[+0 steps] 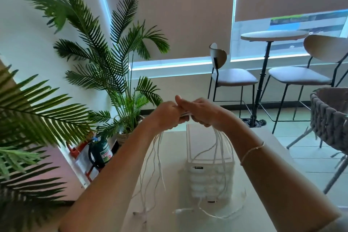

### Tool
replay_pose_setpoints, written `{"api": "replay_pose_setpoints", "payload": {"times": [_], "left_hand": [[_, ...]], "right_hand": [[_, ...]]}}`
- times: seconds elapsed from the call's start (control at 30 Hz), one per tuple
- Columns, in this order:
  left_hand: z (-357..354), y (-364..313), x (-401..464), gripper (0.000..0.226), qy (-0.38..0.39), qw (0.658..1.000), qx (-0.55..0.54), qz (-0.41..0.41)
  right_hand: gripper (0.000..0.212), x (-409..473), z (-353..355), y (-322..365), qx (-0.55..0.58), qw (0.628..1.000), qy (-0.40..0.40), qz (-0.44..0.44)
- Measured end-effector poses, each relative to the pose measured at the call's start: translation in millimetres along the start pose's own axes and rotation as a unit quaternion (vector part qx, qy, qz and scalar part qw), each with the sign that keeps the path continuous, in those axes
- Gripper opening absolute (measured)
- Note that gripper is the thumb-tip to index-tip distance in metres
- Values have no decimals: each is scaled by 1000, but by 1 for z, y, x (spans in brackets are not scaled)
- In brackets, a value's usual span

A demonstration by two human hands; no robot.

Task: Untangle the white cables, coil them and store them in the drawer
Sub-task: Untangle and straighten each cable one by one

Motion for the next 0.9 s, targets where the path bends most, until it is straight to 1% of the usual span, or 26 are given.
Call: {"api": "replay_pose_setpoints", "payload": {"times": [0.03, 0.07, 0.13, 0.2, 0.27, 0.33, 0.4, 0.43, 0.47, 0.57, 0.63, 0.7, 0.73, 0.8, 0.9], "left_hand": [[5, -1, -2, 45, 8, 1000, -22, -3], [10, -2, -5, 46, 13, 999, -41, -2], [19, 1, -11, 46, 20, 997, -75, 2], [22, 4, -14, 44, 13, 996, -90, -4], [21, 0, -14, 40, -20, 998, -60, -14], [20, -9, -8, 36, -40, 998, 25, -47], [19, -24, -1, 34, -22, 987, 135, -90], [19, -32, 2, 33, -17, 979, 171, -109], [17, -38, 5, 30, -15, 975, 185, -122], [13, -43, 7, 26, -8, 976, 170, -134], [13, -37, 4, 25, 3, 984, 139, -111], [15, -31, 1, 30, 1, 992, 89, -86], [16, -29, 0, 32, -4, 993, 82, -81], [20, -27, 0, 35, -16, 991, 104, -79], [20, -31, 2, 35, -23, 978, 185, -89]], "right_hand": [[68, -2, 7, 3, 0, 1000, -2, 10], [65, -4, 14, 5, 11, 1000, -8, 21], [50, -7, 27, 7, 41, 998, -27, 43], [44, -8, 34, 6, 52, 996, -50, 60], [44, -8, 36, 5, 60, 995, -52, 63], [48, -8, 36, 6, 72, 996, -18, 54], [59, -11, 39, 13, 38, 998, 21, 37], [64, -13, 40, 19, 16, 999, 31, 29], [65, -15, 39, 24, 1, 999, 31, 20], [59, -18, 39, 34, -35, 999, -13, 9], [55, -17, 42, 33, -50, 998, -45, 17], [51, -16, 45, 31, -20, 998, -53, 22], [50, -15, 46, 30, 4, 999, -47, 25], [48, -14, 45, 29, 29, 999, -21, 27], [46, -13, 47, 33, -6, 999, 53, 7]]}}
Point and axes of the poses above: each hand's wrist, its own x-axis towards the middle knuckle, its own z-axis out of the back of the hand, y = z × x, the point moved 1 cm from there along x, towards the middle knuckle, and after that the axes turned 15 degrees about -z, right-handed, at the moved point
